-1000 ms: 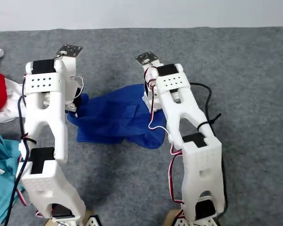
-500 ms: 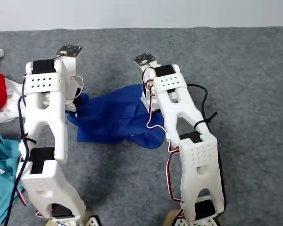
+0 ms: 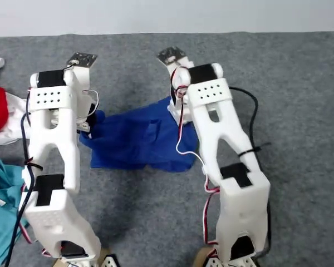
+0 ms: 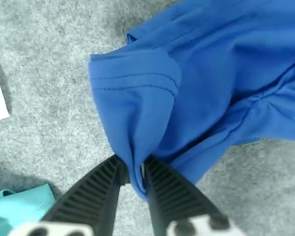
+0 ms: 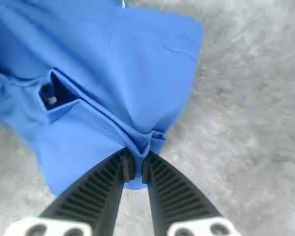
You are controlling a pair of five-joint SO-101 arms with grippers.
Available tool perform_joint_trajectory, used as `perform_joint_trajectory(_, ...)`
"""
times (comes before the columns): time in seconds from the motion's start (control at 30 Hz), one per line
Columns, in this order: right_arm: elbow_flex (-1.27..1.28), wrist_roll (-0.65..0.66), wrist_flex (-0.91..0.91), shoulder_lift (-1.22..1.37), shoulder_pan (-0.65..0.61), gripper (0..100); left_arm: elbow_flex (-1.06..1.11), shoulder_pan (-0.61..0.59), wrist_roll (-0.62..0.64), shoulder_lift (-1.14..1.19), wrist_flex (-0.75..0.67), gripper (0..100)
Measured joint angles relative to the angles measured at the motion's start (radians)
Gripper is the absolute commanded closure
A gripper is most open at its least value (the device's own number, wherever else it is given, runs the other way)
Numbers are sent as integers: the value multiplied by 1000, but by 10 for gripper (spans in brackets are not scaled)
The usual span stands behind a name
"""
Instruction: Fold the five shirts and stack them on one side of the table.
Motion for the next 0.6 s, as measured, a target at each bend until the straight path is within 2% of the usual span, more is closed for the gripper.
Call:
perform_joint_trajectory(0.23,0,15,51,-89,63,990,0,32,3,-112,0,997)
perform_joint_trajectory(0.47,2,17,40,18,106,989,64,84,3,-120,0,997)
perform_joint_trajectory(0.6,2,18,40,106,106,909,152,87,3,-120,-6,997)
